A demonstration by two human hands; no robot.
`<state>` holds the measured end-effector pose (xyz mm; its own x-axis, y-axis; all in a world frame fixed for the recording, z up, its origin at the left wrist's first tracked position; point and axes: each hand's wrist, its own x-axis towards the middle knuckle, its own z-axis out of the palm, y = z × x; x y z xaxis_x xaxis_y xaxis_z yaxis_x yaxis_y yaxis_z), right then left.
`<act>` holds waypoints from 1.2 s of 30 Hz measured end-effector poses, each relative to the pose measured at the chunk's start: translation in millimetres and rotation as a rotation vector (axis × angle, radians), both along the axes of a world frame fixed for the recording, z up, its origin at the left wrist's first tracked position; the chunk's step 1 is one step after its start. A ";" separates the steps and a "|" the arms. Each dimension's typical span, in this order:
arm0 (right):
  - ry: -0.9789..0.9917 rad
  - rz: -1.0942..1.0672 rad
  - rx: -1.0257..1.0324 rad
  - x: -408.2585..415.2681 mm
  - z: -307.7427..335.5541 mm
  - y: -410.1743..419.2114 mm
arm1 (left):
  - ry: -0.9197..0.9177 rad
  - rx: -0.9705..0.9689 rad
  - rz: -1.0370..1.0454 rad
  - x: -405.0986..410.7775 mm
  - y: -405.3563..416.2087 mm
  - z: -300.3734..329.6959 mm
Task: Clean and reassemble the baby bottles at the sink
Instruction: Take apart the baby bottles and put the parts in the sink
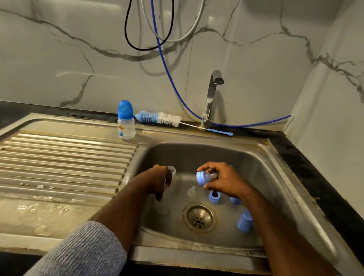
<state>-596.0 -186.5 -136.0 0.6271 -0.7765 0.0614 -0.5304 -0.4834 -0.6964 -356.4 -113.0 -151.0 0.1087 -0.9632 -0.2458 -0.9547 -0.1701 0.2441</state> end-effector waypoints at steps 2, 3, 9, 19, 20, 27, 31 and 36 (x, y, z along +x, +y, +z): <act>0.016 0.000 0.006 -0.1 0.4 0.3 | -0.024 0.022 -0.006 -0.8 0.4 -0.9; 0.020 0.000 0.007 -0.1 0.4 0.5 | -0.034 0.038 -0.015 -1.2 0.6 -1.5; 0.046 0.004 0.007 0.0 1.6 0.0 | -0.103 0.094 -0.059 -4.4 4.3 1.3; 0.072 0.026 0.034 0.0 1.9 -1.3 | -0.092 0.110 -0.036 -4.8 7.2 2.8; 0.070 0.027 0.037 0.0 2.0 -1.1 | -0.067 0.107 -0.032 -5.4 7.1 3.9; -0.128 -0.011 0.097 5.1 5.0 1.6 | 0.408 -0.403 -0.130 -16.4 -2.0 24.4; -0.303 -0.058 0.147 11.8 8.8 7.1 | 0.826 -0.378 -0.190 -30.2 -1.5 20.3; -0.494 -0.101 0.215 12.5 12.9 9.9 | 1.122 -0.407 -0.108 -28.1 -5.3 17.1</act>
<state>-583.5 -176.7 -123.1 0.4851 -0.8591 0.1630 -0.1515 -0.2662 -0.9520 -384.5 -118.3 -133.8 -0.0578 -0.9833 0.1728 -0.1793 0.1805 0.9671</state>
